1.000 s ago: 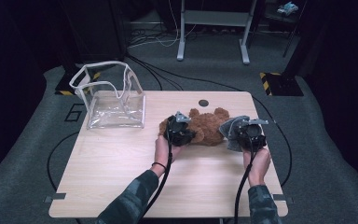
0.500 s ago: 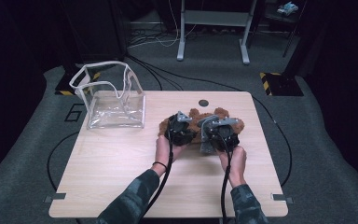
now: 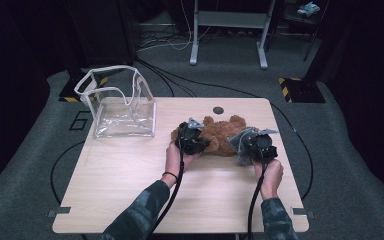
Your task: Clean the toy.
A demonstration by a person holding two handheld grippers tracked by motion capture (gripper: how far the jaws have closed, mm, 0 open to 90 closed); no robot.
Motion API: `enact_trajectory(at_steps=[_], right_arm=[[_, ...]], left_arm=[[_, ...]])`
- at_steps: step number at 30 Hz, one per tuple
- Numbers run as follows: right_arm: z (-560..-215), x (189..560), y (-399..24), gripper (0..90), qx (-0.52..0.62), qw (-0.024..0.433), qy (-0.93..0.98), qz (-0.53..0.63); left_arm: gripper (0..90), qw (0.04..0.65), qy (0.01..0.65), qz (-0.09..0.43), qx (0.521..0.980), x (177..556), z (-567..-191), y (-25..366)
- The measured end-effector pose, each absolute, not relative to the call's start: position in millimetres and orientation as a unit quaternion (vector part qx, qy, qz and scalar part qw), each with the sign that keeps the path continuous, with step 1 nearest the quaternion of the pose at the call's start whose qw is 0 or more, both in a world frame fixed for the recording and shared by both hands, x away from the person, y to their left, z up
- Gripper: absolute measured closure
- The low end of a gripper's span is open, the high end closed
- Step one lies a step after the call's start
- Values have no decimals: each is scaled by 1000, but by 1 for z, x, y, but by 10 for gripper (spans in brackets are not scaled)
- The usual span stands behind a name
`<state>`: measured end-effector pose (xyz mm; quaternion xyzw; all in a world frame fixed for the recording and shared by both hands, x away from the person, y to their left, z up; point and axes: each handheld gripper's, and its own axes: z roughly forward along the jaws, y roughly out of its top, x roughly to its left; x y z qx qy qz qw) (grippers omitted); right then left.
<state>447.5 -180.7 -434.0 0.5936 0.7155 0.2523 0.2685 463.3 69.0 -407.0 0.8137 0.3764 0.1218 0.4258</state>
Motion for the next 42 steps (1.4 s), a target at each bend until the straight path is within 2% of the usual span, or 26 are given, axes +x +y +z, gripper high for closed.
enact_trajectory(at_steps=[5,10,17,26,32,35,38,42], right_arm=[[-438,426,-154,713,556,240,746,276],[-452,420,-118,713,517,190,781,294],[-464,439,-110,712,534,192,770,291],[-447,422,-113,713,527,204,763,315],[-454,435,-118,713,544,205,755,303],[-457,441,-127,713,557,212,746,298],[-459,441,-143,713,575,216,731,295],[-462,436,-157,712,590,222,720,291]], left_arm=[[797,425,379,119,813,464,-406,69],[797,426,379,123,812,465,-406,68],[801,427,373,121,815,465,-398,69],[808,447,359,123,810,458,-380,69],[786,439,382,109,806,468,-392,73],[715,440,393,114,799,470,-395,78],[509,438,401,125,795,470,-395,80],[376,436,401,132,795,468,-396,87]])
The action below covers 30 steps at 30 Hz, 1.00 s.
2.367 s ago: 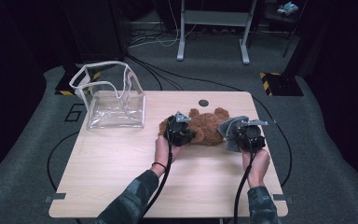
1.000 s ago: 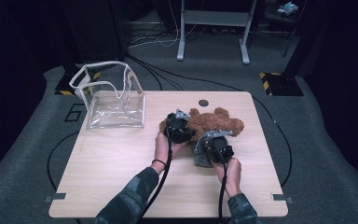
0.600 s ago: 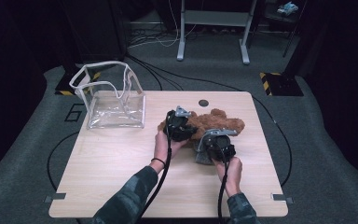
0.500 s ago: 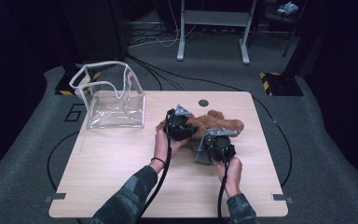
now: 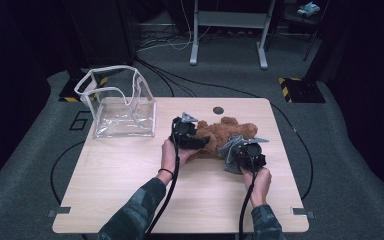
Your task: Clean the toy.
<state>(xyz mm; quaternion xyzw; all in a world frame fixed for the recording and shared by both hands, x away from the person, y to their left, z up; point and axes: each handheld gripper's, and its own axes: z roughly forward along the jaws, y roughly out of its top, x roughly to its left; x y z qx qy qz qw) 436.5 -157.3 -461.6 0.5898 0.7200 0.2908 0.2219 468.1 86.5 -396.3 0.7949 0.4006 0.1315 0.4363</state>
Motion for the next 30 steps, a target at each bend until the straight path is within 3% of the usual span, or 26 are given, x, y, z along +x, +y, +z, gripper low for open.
enact_trajectory(at_steps=[6,18,30], right_arm=[[-468,425,-163,712,586,218,723,292],[-480,400,-107,713,512,192,787,288],[-485,422,-104,714,537,195,769,287]], left_arm=[[311,441,402,133,791,466,-402,100],[255,452,412,131,780,458,-406,126],[226,434,424,154,780,446,-424,159]])
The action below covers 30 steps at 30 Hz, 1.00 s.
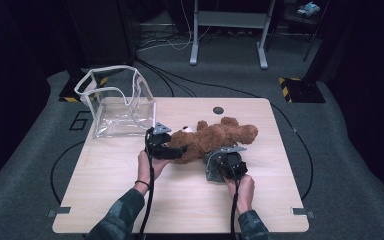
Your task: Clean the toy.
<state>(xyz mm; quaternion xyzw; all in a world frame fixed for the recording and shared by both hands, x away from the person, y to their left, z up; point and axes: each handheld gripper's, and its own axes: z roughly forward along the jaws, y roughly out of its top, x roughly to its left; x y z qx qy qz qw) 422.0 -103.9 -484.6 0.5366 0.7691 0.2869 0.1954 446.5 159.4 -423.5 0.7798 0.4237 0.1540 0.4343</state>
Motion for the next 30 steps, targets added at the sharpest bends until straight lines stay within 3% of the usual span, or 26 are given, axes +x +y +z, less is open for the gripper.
enact_trajectory(at_steps=[15,25,30], right_arm=[[-476,403,-52,713,463,195,805,314],[-436,406,-37,709,438,231,788,366],[-449,418,-25,707,445,200,806,334]], left_arm=[[171,372,458,173,789,431,-485,200],[161,332,468,186,797,426,-519,216],[160,334,470,201,792,423,-526,217]])
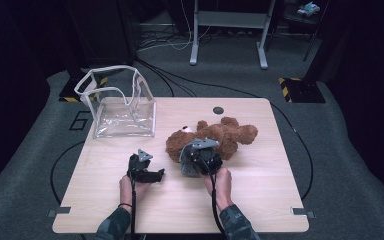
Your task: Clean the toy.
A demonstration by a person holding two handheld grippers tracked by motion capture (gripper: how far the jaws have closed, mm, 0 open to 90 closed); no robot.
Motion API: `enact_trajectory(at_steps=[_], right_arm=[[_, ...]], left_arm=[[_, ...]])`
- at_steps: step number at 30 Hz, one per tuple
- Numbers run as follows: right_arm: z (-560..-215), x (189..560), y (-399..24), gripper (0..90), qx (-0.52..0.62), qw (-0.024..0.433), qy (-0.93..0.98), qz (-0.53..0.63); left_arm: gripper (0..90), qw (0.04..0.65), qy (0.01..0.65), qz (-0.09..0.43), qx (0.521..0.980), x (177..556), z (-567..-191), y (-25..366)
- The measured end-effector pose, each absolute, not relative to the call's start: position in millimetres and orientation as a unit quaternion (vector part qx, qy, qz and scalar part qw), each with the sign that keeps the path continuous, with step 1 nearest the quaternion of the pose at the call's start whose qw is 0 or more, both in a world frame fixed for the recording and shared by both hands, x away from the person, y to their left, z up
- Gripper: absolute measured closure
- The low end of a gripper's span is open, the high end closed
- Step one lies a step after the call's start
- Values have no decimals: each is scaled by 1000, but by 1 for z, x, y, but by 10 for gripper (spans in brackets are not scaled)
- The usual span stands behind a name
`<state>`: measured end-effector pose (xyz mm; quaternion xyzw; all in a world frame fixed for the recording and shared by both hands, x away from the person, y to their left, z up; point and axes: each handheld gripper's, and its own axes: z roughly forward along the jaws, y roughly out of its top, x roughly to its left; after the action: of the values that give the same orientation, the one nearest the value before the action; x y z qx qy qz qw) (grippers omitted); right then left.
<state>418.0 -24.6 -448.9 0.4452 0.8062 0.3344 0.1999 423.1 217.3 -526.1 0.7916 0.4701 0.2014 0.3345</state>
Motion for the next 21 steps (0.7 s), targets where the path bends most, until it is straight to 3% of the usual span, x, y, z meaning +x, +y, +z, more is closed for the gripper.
enact_trajectory(at_steps=[7,16,21], right_arm=[[-468,417,-22,706,436,159,836,292],[-413,417,-39,699,431,211,799,363],[-408,433,-27,697,433,210,796,367]], left_arm=[[157,349,466,207,786,421,-529,219],[154,350,466,206,786,421,-529,219],[154,350,466,206,786,421,-529,219]])
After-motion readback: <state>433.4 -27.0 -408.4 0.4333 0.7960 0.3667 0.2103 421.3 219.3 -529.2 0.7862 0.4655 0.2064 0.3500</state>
